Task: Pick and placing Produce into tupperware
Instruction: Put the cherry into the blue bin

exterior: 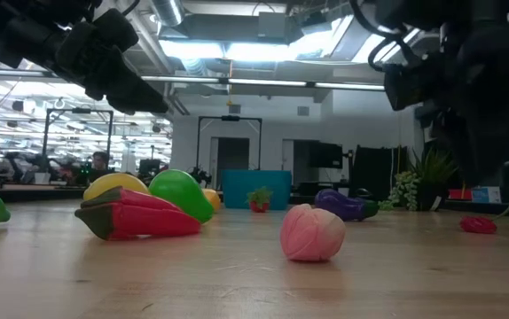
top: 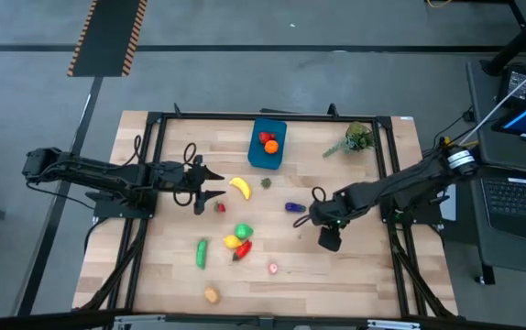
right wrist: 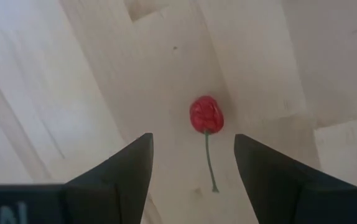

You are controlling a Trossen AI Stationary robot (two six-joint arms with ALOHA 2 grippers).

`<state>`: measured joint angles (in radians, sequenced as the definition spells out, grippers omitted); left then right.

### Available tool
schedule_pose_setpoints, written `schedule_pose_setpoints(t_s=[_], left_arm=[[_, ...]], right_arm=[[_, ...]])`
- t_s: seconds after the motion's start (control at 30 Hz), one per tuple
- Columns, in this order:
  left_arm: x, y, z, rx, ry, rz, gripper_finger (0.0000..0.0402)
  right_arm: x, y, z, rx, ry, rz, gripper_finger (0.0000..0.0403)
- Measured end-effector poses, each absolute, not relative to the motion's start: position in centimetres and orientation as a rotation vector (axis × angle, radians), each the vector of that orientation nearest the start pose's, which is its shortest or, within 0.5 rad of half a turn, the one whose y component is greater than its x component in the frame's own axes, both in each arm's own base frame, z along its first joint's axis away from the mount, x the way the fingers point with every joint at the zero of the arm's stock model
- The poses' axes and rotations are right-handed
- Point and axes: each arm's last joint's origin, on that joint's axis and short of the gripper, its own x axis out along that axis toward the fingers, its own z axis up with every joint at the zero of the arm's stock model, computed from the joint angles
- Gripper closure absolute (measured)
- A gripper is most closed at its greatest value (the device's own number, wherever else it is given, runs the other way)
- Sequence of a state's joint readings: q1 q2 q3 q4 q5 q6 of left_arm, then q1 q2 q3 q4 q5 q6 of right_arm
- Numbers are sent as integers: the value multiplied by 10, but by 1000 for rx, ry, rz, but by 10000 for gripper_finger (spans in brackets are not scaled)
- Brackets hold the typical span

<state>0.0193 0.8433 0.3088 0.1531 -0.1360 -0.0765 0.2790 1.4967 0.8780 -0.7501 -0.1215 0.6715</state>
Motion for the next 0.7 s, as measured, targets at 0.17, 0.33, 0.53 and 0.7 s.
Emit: schedule_pose_setpoints(t_s=[0.17, 0.33, 0.53, 0.7], left_arm=[[175, 7, 191, -53, 379, 168, 188], [175, 7, 191, -53, 379, 168, 188], [175, 7, 191, -53, 379, 168, 188], [175, 7, 191, -53, 381, 168, 188]], right_arm=[[250, 75, 166, 439, 1445, -147, 176], [255, 77, 154, 432, 1470, -158, 176], [261, 78, 141, 427, 1485, -165, 176], [263, 79, 134, 416, 1510, -177, 176]])
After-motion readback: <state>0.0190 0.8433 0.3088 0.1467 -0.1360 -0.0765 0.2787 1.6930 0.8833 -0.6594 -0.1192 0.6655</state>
